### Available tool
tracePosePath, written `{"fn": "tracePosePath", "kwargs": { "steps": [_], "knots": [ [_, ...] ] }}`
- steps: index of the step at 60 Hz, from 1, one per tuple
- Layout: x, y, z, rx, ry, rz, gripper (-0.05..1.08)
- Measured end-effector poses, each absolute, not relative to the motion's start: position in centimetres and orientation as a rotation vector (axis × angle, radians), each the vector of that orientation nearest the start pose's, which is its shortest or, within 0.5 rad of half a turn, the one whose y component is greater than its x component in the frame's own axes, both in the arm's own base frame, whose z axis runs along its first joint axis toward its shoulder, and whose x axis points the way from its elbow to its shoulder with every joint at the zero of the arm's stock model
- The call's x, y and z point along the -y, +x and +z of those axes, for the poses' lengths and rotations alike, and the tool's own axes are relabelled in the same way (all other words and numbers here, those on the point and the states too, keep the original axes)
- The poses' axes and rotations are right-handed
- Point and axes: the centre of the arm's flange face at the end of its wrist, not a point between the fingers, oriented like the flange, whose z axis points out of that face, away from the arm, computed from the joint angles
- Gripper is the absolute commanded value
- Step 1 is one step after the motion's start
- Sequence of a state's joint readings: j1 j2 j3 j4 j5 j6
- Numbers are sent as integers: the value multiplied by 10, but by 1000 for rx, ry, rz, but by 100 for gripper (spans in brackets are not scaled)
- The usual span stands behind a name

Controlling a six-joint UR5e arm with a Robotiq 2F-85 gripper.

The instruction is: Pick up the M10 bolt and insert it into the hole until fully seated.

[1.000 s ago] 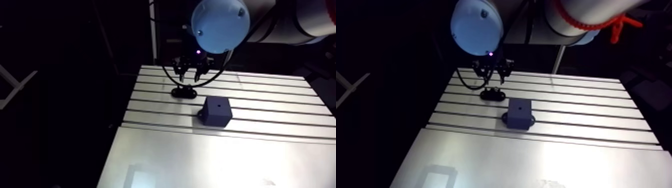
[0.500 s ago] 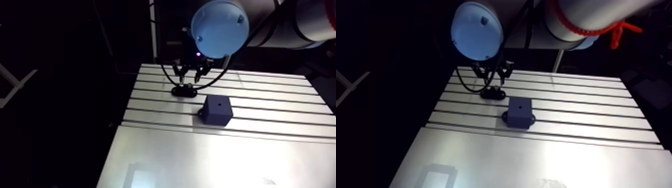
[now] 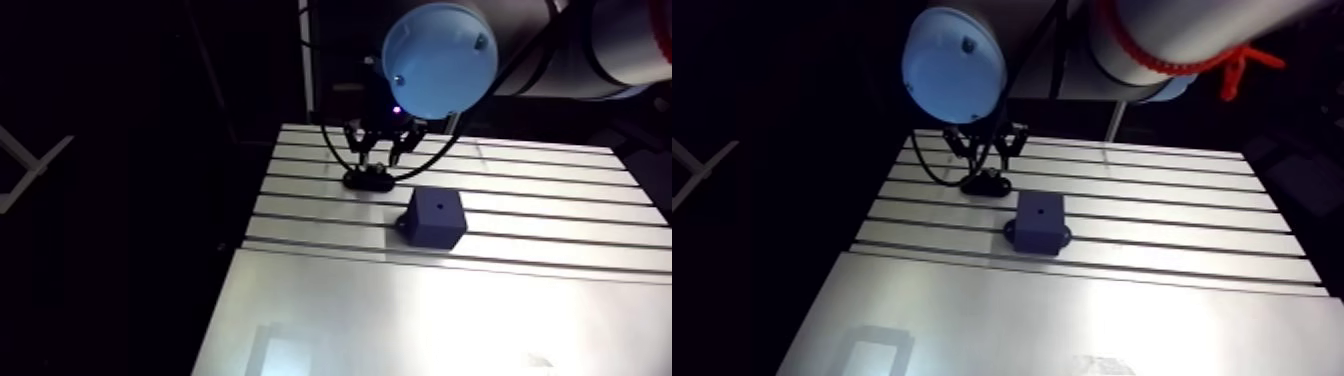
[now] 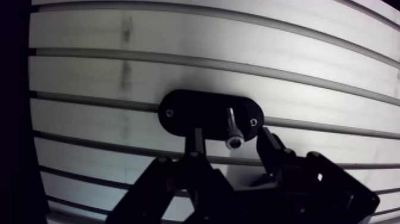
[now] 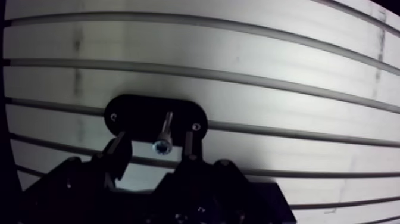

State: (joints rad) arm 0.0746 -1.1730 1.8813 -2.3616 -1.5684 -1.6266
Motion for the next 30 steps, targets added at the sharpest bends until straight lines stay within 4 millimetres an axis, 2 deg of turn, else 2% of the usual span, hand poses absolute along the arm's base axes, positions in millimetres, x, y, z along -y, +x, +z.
{"fn": "tracePosePath", "kwargs": {
  "steps": [30],
  "knots": [
    [175,-559,202,-3207,-205,-5,49]
  ]
}}
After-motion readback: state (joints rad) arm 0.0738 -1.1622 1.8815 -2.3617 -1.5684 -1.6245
